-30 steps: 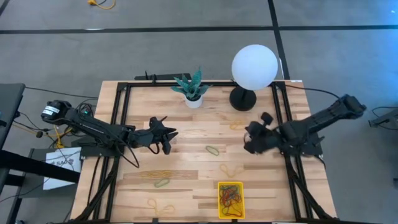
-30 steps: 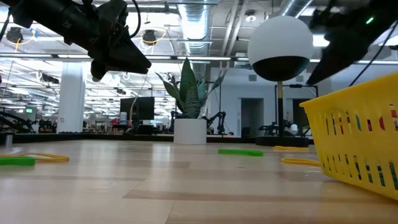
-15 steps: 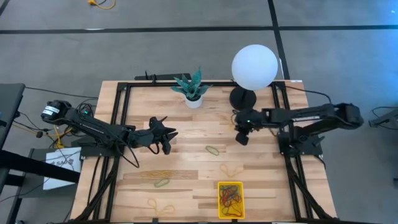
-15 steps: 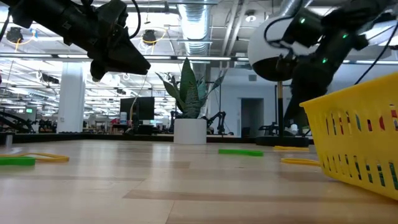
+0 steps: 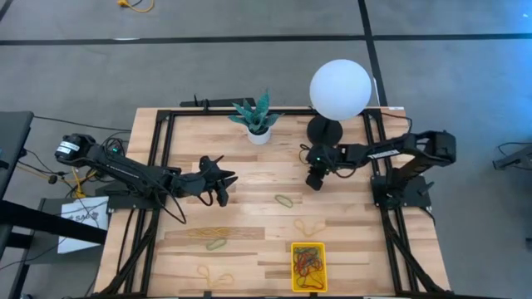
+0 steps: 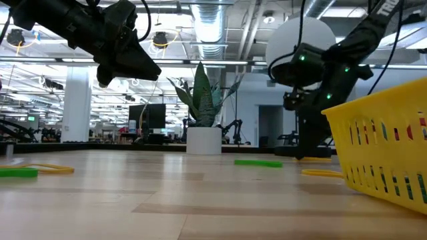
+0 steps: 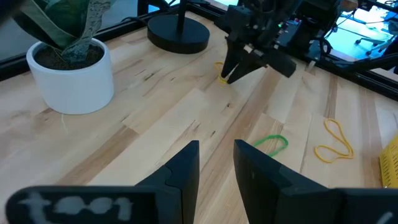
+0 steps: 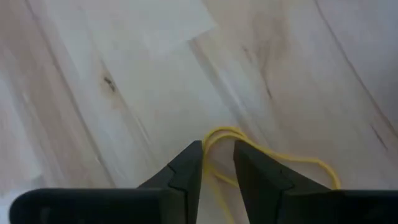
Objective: Pick and place rubber bands into bin
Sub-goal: Put the yellow rubber band into the yellow basket
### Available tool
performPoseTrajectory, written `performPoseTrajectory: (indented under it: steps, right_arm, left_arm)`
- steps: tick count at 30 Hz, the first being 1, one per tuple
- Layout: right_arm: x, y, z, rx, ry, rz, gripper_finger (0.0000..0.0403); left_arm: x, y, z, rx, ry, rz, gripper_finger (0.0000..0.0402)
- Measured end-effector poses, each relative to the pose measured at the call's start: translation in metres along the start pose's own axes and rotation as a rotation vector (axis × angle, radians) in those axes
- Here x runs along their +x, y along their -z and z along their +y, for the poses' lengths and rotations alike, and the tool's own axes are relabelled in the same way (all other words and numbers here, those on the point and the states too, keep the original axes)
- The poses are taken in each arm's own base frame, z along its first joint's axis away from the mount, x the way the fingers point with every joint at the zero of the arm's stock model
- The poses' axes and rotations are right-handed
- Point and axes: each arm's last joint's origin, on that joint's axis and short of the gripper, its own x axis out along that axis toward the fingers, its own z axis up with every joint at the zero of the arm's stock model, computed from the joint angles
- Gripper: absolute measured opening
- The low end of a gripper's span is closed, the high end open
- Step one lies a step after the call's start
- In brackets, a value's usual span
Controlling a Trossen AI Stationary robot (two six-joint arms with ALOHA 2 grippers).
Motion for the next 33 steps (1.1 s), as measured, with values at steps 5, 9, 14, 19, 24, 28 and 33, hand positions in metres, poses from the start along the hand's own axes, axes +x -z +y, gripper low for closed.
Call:
performPoseTrajectory:
  steps: [5, 9, 14, 19, 24, 28, 33]
  right_arm:
    - [0.007, -0.001, 0.001, 0.000, -0.002, -0.004, 0.0091]
    - [0.009, 0.000, 0.005, -0.009, 0.003, -0.003, 0.0074]
    - [0.002, 0.002, 0.019, -0.062, 0.026, -0.036, 0.0008]
    - [-0.025, -0.001, 0.049, -0.142, -0.036, -0.175, 0.0003]
    - [-0.072, 0.010, 0.090, -0.205, -0.263, -0.301, 0.0002]
    - [-0.109, 0.032, 0.121, -0.318, -0.490, -0.349, 0.0001]
    - [-0.125, 0.063, 0.152, -0.450, -0.632, -0.323, 0.0001]
  left_arm:
    - [0.000, 0.000, 0.000, 0.000, 0.000, 0.000, 0.0088]
    - [0.000, 0.000, 0.000, 0.000, 0.000, 0.000, 0.0088]
    - [0.000, 0.000, 0.000, 0.000, 0.000, 0.000, 0.0088]
    - [0.000, 0.000, 0.000, 0.000, 0.001, 0.001, 0.0088]
    - [0.000, 0.000, 0.000, 0.000, 0.003, 0.002, 0.0088]
    - [0.000, 0.000, 0.000, 0.001, 0.004, 0.002, 0.0088]
    - [0.000, 0.000, 0.000, 0.001, 0.005, 0.002, 0.0088]
